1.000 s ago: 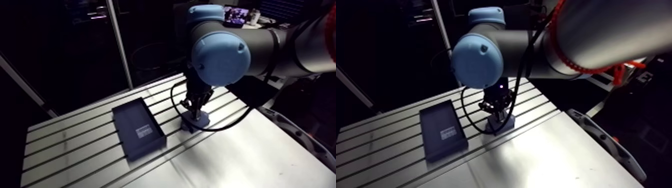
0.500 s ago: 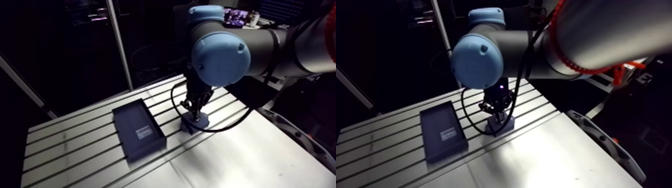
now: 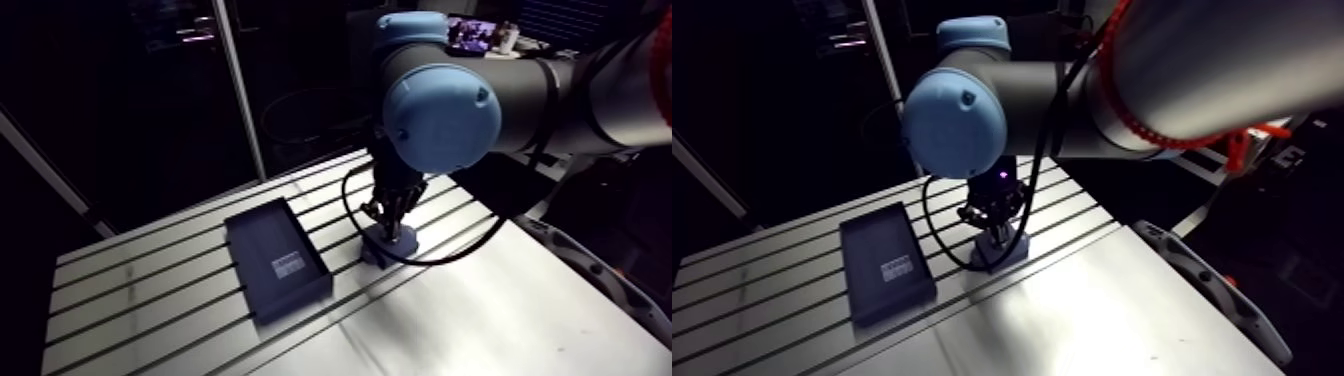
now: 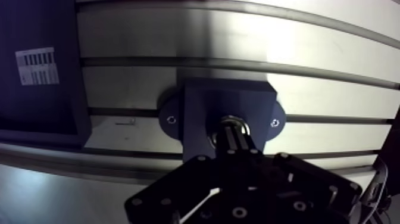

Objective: Pick up the bearing and press it into the housing until flush.

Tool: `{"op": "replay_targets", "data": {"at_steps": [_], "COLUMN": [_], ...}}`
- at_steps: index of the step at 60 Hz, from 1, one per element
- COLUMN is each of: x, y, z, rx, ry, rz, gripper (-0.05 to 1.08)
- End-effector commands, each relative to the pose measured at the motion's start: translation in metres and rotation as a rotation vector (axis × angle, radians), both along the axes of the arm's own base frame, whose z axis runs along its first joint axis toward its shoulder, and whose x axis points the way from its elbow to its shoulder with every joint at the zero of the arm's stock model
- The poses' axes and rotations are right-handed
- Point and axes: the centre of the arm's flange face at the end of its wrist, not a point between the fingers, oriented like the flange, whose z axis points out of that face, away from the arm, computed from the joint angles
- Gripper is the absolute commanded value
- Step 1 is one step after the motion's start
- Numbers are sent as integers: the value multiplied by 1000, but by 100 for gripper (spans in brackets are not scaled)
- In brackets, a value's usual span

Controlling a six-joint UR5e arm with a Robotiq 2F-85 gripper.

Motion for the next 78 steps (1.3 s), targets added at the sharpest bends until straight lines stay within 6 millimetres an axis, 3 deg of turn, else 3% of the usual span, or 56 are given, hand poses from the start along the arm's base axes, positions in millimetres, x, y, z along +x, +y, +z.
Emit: {"op": "replay_targets", "data": {"at_steps": [1,78], "x": [2,4], "y": [0,0], "z": [-1,-4], "rx": [-2,-6], "ry": [-1,-4], "rz": [9,21], "gripper": [92,92]}}
